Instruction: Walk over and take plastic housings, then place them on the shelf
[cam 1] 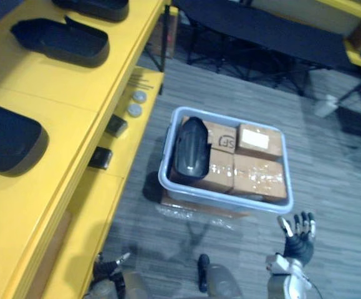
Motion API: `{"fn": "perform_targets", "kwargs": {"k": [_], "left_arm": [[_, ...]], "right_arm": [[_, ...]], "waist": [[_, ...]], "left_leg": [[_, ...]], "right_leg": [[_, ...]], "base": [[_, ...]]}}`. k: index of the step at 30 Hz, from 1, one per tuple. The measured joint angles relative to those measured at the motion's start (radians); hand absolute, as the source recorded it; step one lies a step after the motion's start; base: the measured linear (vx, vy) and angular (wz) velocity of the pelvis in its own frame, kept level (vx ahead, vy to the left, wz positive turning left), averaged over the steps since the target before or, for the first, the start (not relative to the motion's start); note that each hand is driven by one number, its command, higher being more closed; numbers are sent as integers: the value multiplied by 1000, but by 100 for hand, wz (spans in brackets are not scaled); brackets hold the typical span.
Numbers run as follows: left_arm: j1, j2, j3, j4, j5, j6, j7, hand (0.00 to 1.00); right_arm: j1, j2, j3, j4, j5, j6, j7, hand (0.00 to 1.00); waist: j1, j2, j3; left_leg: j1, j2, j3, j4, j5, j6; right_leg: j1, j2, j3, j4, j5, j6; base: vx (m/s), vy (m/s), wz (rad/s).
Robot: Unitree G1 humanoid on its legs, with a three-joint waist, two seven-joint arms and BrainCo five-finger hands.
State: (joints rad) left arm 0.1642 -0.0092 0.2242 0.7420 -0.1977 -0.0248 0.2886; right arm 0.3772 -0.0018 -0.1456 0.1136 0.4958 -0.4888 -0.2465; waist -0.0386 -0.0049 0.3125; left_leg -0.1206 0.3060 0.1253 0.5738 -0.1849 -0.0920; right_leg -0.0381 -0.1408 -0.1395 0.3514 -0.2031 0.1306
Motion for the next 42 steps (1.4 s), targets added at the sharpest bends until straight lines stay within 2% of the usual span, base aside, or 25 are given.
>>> {"fn": "perform_targets", "kwargs": {"k": [1,2,4,5,6,9,13,14,18,19,21,22,23,24,25,26,29,31,32,34,36,38,42], "left_arm": [[19,-9,-1,-10,1,-9,-18,0],[49,-26,-9,-17,0,-27,-37,0],[54,-38,-10,-16,-2,-35,-39,0],[55,-38,-10,-16,-2,-38,-57,0],[56,-38,-9,-16,0,-40,-66,0],[60,-35,-7,-20,18,-46,-100,0],[66,-27,-12,-29,58,-65,-113,0],[65,-16,-23,-32,59,-70,-110,0],[59,4,-53,-32,37,-59,-107,0],[59,4,-57,-31,37,-59,-105,0],[60,21,-79,-31,39,-58,-99,0],[56,33,-111,-36,37,-58,-96,0],[45,50,-116,-29,25,-50,-93,0],[37,59,-116,-25,10,-47,-91,0],[33,76,-116,-23,-5,-43,-90,0],[19,72,-118,-7,-36,-35,-82,0],[24,39,-116,-16,-77,-51,-63,0],[25,40,-115,-19,-80,-62,-64,0],[25,40,-115,-21,-76,-61,-68,0],[25,39,-113,-33,-68,-60,-80,0],[19,41,-111,-36,-67,-59,-94,0],[11,46,-114,-32,-68,-50,-98,0],[0,47,-129,-33,-68,-38,-99,0]], "right_arm": [[3,-10,-3,-13,0,5,-4,0],[3,-25,-9,-31,2,6,4,0],[13,-31,-31,-29,7,17,22,0],[42,-26,-51,-30,37,19,59,0],[56,-23,-51,-30,53,18,78,0],[75,-2,-36,-36,71,13,138,0],[73,-2,91,-69,39,21,143,0],[64,0,123,-68,41,37,144,0],[37,4,136,-57,18,68,125,0],[25,3,128,-49,16,69,104,0],[8,3,118,-36,0,71,76,0],[-7,1,106,-24,-12,75,59,0],[-24,0,107,-5,-39,81,42,0],[-39,0,111,3,-44,84,35,0],[-69,1,113,9,-68,100,13,0],[-104,-22,98,28,-82,115,-12,0],[-174,-49,55,26,-81,154,-76,0],[-208,-67,5,23,-79,169,-101,0],[-239,-89,-59,17,-75,190,-128,0],[-307,-146,-182,13,-45,210,-180,0],[-374,-197,-248,15,-16,248,-241,0],[-448,-226,-262,37,-16,273,-303,0],[-542,-226,-260,102,-34,389,-410,0]], "waist": [[1,14,-10],[-5,43,-28],[-8,54,-31],[-8,55,-32],[-5,52,-31],[3,32,-48],[22,3,-70],[24,-6,-77],[27,-26,-87],[27,-23,-83],[20,-26,-74],[17,-15,-47],[22,-22,-41],[26,-30,-37],[27,-57,-34],[18,-42,-17],[34,-3,-9],[40,7,-2],[39,11,-3],[34,12,-2],[48,15,8],[61,26,16],[81,50,38]], "left_leg": [[1,-6,6,-13,36,1],[0,-14,39,-44,40,-4],[-1,-44,83,-52,20,10],[4,-66,135,-68,-13,10],[17,-72,151,-96,-35,10],[65,-93,137,-189,-47,-4],[96,-114,135,-185,-47,-2],[105,-115,137,-185,-48,-3],[102,-124,130,-189,-64,19],[101,-127,125,-191,-74,36],[116,-146,88,-206,-73,38],[150,-144,53,-224,-75,37],[153,-141,28,-232,-75,37],[150,-142,19,-231,-75,36],[132,-159,2,-223,-86,18],[112,-157,-50,-211,-113,-3],[61,-161,-138,-213,-116,-8],[38,-168,-178,-214,-102,-11],[9,-177,-187,-218,-79,1],[-46,-179,-116,-231,-34,27],[-54,-196,-126,-273,4,12],[-54,-205,-127,-305,28,0],[-17,-210,-113,-330,37,-1]], "right_leg": [[-5,-1,7,-4,-7,-9],[-27,0,13,-15,-19,-21],[-29,3,13,-29,-22,-30],[-14,14,-5,-48,-14,-45],[-4,20,-24,-54,-10,-43],[8,24,-48,-58,3,-34],[45,12,-22,-106,32,-27],[54,12,-21,-122,45,-32],[35,6,-19,-104,60,-32],[-6,0,-13,-22,58,-36],[-66,-21,4,132,56,-39],[-112,-33,13,255,47,-73],[-131,-10,15,235,-25,-69],[-132,10,17,168,-20,-77],[-130,37,32,22,69,-88],[-111,49,31,9,93,-58],[-95,54,-4,-38,94,-54],[-80,44,-54,-51,93,-54],[-65,26,-106,-71,82,-58],[-62,-9,-187,-100,77,-52],[-69,-17,-197,-114,84,-50],[-70,-18,-191,-130,111,-38],[-42,-19,-155,-138,115,-39]], "base": [[-28,-238,-24],[-14,-213,-26],[52,-142,4],[94,-112,40],[76,-64,50],[96,-10,24],[111,92,-21],[62,77,-21],[43,65,-9],[12,100,-2],[-14,111,26],[-18,41,56],[-10,2,54],[-7,-46,50],[-39,-55,72],[-23,-36,75],[-23,-20,76],[-23,-40,87],[-16,-35,123],[-40,4,129],[-5,-1,72],[72,-6,28],[76,19,3]]}}
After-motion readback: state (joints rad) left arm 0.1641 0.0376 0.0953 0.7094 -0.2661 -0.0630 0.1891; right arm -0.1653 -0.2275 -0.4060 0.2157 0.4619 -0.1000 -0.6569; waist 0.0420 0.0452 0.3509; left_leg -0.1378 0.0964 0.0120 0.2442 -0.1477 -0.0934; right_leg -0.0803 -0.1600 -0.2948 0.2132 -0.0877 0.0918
